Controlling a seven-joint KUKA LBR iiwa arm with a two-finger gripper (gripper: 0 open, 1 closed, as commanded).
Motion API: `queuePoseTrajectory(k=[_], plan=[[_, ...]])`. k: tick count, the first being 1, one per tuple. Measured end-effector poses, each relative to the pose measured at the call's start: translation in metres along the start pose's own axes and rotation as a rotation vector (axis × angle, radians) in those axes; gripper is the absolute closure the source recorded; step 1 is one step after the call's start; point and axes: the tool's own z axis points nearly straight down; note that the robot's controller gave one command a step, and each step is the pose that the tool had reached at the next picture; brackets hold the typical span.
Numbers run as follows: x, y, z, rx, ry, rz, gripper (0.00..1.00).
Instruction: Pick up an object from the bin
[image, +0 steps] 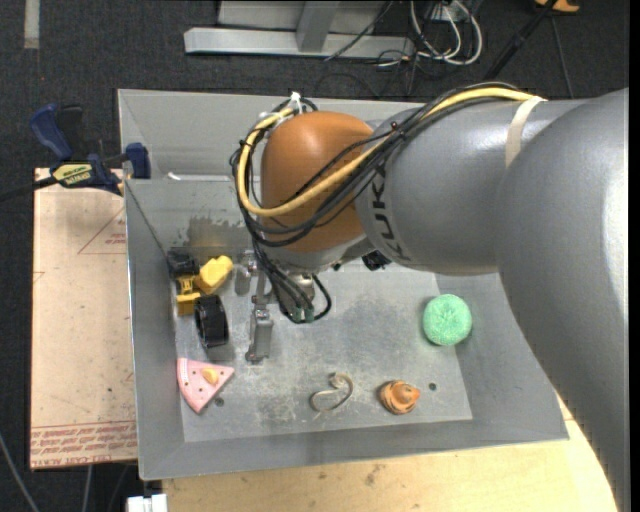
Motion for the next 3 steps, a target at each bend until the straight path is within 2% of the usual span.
queuePoseTrajectory(k=[1, 2, 3], plan=[[-0.002, -0.001, -0.005, -0.001, -0.008, 0.004, 0.0], [-0.03, 0.024, 0.057, -0.004, -0.014, 0.102, 0.0], [-0.033, 0.027, 0.06, -0.001, -0.005, 0.289, 0.0]])
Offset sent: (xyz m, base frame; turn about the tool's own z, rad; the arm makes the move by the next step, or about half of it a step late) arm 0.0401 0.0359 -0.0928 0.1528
